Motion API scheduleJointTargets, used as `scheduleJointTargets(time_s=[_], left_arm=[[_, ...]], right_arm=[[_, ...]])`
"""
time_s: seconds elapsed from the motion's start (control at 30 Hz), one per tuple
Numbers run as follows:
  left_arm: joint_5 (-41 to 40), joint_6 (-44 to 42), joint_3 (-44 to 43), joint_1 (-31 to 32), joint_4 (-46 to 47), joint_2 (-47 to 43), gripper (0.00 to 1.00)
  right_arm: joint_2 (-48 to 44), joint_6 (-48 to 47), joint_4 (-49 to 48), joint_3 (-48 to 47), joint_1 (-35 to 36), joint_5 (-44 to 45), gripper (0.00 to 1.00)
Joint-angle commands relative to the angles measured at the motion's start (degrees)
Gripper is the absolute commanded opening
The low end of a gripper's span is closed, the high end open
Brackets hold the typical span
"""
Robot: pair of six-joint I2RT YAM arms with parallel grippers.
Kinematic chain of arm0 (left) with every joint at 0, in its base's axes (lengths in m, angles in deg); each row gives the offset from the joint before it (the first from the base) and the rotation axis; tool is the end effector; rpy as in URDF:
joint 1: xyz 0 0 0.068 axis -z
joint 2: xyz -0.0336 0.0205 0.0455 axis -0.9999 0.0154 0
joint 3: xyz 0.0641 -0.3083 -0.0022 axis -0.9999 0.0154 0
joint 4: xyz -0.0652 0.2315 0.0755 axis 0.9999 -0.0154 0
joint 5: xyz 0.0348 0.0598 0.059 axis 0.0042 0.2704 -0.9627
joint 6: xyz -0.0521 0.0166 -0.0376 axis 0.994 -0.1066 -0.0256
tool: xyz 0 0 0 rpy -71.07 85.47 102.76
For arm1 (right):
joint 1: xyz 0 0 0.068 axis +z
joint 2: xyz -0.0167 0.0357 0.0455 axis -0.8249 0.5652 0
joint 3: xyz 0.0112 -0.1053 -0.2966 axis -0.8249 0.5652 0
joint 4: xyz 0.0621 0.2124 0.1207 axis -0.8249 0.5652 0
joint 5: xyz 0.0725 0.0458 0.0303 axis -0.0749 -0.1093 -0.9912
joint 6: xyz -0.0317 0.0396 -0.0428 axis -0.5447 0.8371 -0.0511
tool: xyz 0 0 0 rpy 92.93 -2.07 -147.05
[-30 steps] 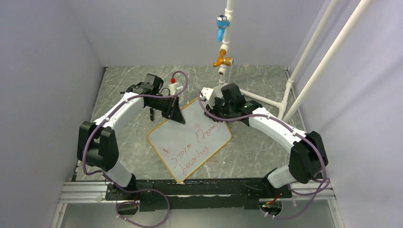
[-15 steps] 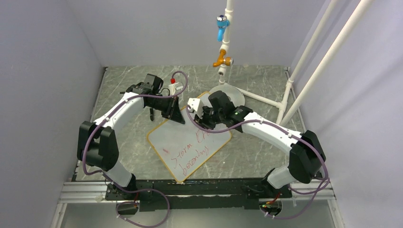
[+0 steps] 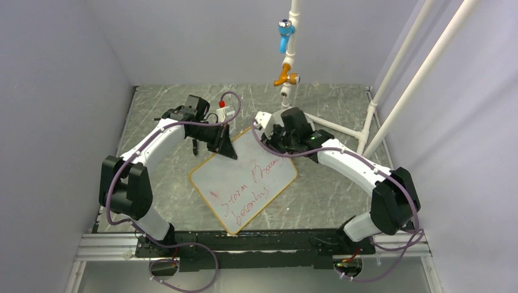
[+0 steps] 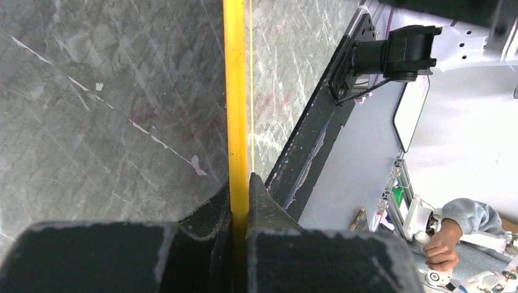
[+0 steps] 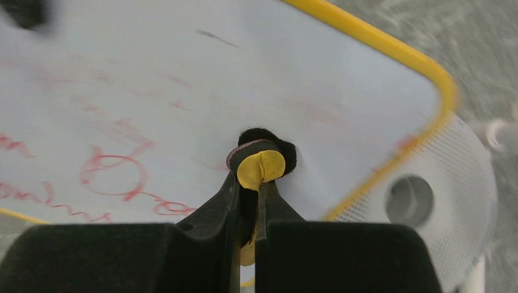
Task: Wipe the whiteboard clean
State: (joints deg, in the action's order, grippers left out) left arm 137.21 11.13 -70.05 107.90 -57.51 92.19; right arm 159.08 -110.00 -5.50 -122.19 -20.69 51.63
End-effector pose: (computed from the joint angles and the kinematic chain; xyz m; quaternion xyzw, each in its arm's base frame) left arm 0.2875 -0.1420 0.3086 0.2426 0.8448 -0.4589 0.1296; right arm 0.2599 0.1987 0.3111 -0.4969 0.7457 0.1594 0.4142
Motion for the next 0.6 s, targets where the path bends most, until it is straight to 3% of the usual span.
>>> scheduleJointTargets(time_s=[0.0, 0.13, 0.37, 0.57], left_arm=[[6.34, -1.24, -0.53, 0.93, 0.12, -0.98, 0.0], [6.24, -1.46, -0.55, 0.98, -0.05, -1.13, 0.0], [6.38, -1.39, -0.64, 0.99, -0.04, -1.26, 0.0], [6.4, -1.38, -0.54, 0.99, 0.03, -1.14, 0.0]], right_arm=[[-0.27, -6.08, 3.43, -0.22, 7.66, -8.58, 0.0], [1.06, -4.35, 2.55, -1.44, 8.61, -4.63, 0.0], [-2.33, 0.95, -3.01, 0.26, -2.48, 3.36, 0.0], [-2.12, -4.23, 0.81, 0.77, -0.34, -4.07, 0.0]])
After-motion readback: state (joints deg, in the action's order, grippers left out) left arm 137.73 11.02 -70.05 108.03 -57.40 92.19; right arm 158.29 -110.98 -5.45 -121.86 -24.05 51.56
